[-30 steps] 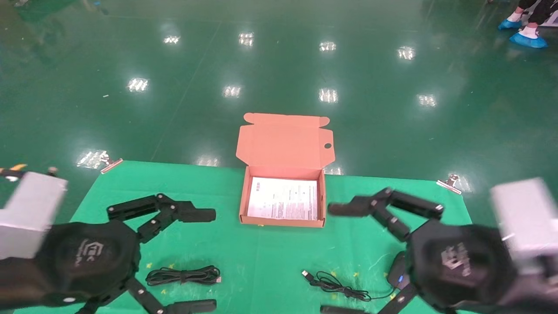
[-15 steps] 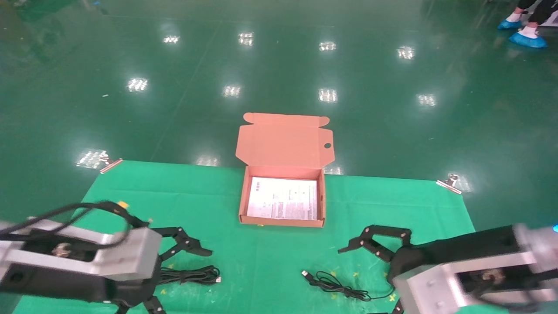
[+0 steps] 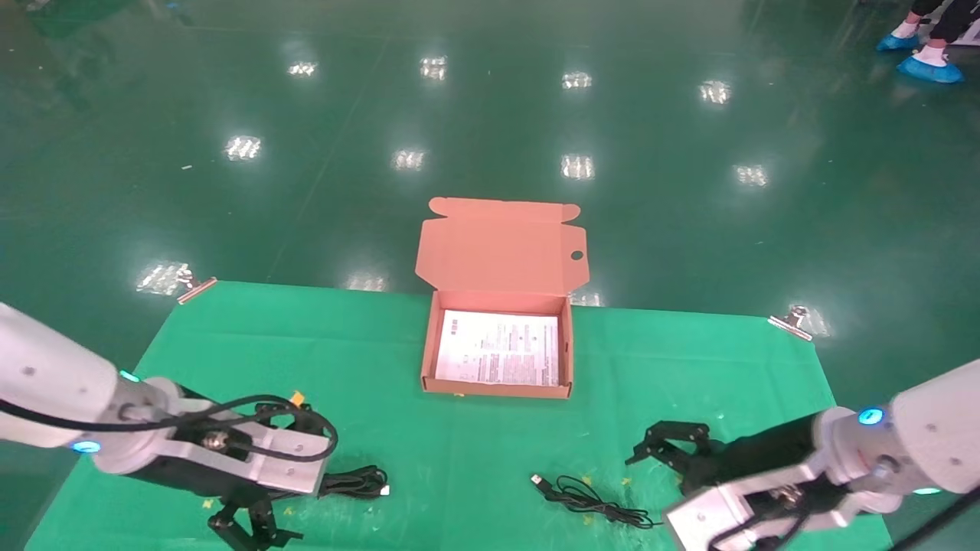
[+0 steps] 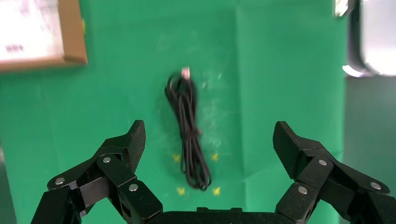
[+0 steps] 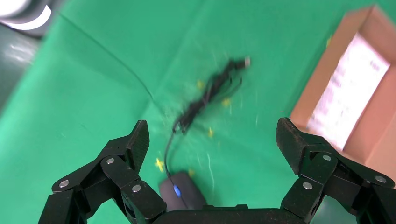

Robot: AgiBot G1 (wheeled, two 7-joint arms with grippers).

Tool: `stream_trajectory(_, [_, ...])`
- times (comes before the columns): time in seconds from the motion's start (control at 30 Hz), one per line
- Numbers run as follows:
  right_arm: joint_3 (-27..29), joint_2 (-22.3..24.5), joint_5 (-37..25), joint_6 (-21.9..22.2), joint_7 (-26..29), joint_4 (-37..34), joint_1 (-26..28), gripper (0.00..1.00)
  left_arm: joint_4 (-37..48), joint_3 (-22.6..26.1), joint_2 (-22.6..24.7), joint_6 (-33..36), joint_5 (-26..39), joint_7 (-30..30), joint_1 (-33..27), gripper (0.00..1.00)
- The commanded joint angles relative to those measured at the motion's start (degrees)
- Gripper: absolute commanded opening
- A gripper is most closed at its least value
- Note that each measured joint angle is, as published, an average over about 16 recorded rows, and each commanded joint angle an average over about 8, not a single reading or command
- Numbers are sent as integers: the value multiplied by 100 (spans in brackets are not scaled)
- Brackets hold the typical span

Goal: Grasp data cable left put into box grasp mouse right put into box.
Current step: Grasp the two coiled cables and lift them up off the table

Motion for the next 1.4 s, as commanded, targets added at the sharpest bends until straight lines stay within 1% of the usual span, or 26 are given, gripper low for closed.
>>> stream_trajectory(0.03, [-99,-73,-275,141,131,-1,-66,100,16,138,101,-134,352,-30,60,100])
stream_trajectory(0.17, [-203,-209,-665,430,428,-31,-256,100,448,233,329,-361,610,-104,171,100])
stream_trajectory(0.33, [-283,-394,-1050,745,867,-121,-464,100,1390,200,614,-614,556,-100,246,100])
stream_trajectory(0.47, [-318,-565,-1240,929,1219,-314,-599,100,2254,142,825,-843,460,64,260,100])
stream_trajectory(0.63, [-329,-836,-1314,1087,1521,-814,-676,100,3256,79,1074,-1116,367,351,247,100])
stream_trajectory(0.8, [-341,-1148,-1326,1223,1586,-1445,-653,100,4179,-28,1301,-1352,202,637,204,100])
stream_trajectory(0.97, [-391,-1445,-1425,1430,1460,-2015,-623,100,4913,-117,1487,-1560,72,987,142,100])
stream_trajectory(1.0, [-404,-1499,-1452,1476,1433,-2116,-622,96,5033,-133,1515,-1600,48,1057,132,100])
stream_trajectory(1.03, [-415,-1543,-1476,1516,1410,-2201,-622,84,5128,-146,1539,-1635,32,1121,122,93])
stream_trajectory(1.23, [-470,-1749,-1590,1699,1328,-2584,-635,9,5578,-200,1645,-1819,-27,1399,80,18])
stream_trajectory(1.27, [-473,-1761,-1596,1711,1325,-2607,-637,0,5607,-204,1652,-1832,-30,1410,78,6])
stream_trajectory(1.3, [-477,-1775,-1603,1724,1321,-2633,-640,0,5638,-208,1659,-1846,-33,1422,75,0])
stream_trajectory(1.4, [-479,-1772,-1606,1725,1321,-2628,-640,0,5619,-209,1655,-1845,-36,1407,73,0])
